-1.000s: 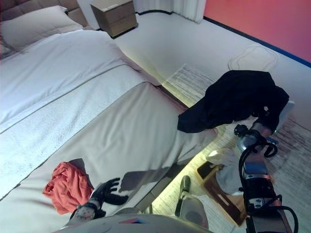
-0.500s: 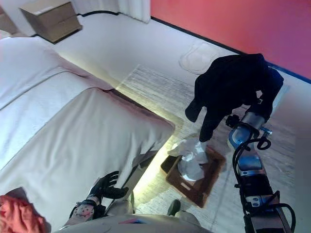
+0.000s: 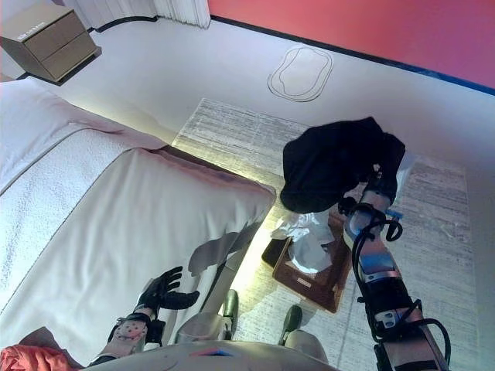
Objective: Pick up the clothes from the bed and place them into the basket
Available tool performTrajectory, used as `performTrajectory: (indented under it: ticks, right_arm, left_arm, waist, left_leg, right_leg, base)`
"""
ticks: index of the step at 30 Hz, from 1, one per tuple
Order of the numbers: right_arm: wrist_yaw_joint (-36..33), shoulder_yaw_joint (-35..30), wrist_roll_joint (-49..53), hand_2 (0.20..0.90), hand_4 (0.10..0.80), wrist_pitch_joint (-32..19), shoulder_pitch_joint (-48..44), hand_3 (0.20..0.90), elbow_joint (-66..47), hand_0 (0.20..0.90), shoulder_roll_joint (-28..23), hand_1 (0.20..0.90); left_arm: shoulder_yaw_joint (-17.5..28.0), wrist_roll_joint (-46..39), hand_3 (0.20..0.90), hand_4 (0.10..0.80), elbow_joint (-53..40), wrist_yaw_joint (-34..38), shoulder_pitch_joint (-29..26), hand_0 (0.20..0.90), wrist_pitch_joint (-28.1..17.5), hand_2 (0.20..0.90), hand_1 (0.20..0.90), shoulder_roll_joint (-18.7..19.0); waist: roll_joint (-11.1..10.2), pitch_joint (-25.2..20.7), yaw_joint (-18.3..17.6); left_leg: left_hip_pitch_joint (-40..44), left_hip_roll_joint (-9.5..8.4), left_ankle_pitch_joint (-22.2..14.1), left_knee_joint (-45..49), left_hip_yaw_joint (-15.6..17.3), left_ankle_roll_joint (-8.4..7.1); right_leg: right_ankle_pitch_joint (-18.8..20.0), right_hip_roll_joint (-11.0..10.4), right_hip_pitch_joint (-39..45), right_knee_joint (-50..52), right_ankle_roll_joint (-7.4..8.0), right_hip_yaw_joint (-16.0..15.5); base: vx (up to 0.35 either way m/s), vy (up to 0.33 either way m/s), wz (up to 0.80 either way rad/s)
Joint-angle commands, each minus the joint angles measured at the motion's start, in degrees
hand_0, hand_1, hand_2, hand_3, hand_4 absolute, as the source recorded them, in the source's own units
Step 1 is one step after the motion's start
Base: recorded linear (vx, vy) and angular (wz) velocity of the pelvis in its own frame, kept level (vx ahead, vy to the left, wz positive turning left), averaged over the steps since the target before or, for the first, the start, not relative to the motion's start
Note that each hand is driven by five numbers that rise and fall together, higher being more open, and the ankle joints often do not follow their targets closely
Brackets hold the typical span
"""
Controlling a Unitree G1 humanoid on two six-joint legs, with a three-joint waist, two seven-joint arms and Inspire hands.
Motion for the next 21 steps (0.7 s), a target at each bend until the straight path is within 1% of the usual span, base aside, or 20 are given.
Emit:
performTrajectory:
  ticks: [1,6,11,15,21]
  right_arm:
    - [-2.34,-3.36,-1.73,0.3,0.1,-5.38,-3.59,0.2,-3.02,0.3,-2.21,0.3]
    - [-4.13,-3.22,-0.23,0.3,0.1,-5.08,-1.16,0.2,1.85,0.3,-1.04,0.3]
    - [-4.75,-2.55,0.87,0.3,0.1,-4.54,0.47,0.2,4.94,0.3,-0.55,0.3]
    - [-0.87,-0.52,2.51,0.3,0.1,-3.11,1.31,0.2,10.66,0.3,-0.42,0.3]
    - [1.17,3.06,3.43,0.3,0.1,-0.68,1.35,0.2,19.17,0.3,-0.56,0.3]
  left_arm:
    - [-1.11,-0.78,0.9,0.8,1.95,1.05,0.36,0.9,-2.84,0.9,0.9,0.66]
    - [-1.31,-0.09,0.9,0.8,2.15,0.92,1.48,0.9,-3.58,0.9,0.9,0.15]
    - [-1.72,0.75,0.9,0.8,1.73,0.81,2.33,0.9,-3.66,0.9,0.9,0.05]
    - [-1.85,1.35,0.9,0.8,1.58,0.37,2.71,0.9,-4.0,0.9,0.9,0.4]
    - [-2.5,2.04,0.9,0.8,0.48,-0.33,2.72,0.9,-3.62,0.9,0.9,0.86]
  waist:
    - [1.3,-7.24,0.43]
    - [1.24,-7.03,0.94]
    - [1.46,-6.57,1.4]
    - [1.75,-6.13,1.78]
    - [2.11,-5.97,2.53]
  left_leg:
    - [-2.45,1.24,-3.49,0.48,-0.9,-0.59]
    - [-2.85,1.47,-3.28,0.24,-1.2,-0.68]
    - [-3.54,1.68,-2.81,0.15,-1.74,-1.03]
    - [-3.95,1.86,-2.44,0.24,-2.13,-1.51]
    - [-3.99,2.02,-2.24,0.44,-2.89,-2.23]
  right_leg:
    - [-4.61,-5.04,1.79,7.24,5.64,-3.54]
    - [-4.25,-4.47,1.84,5.82,5.88,-3.8]
    - [-4.1,-4.0,1.87,4.94,5.7,-4.23]
    - [-4.01,-3.75,2.06,4.37,5.37,-4.71]
    - [-4.01,-3.5,2.79,3.59,4.88,-5.56]
  base:
    - [0.0,0.0,0.0]
    - [0.004,-0.058,0.02]
    - [-0.013,-0.049,0.04]
    - [0.001,-0.038,0.09]
    - [0.013,-0.024,0.04]
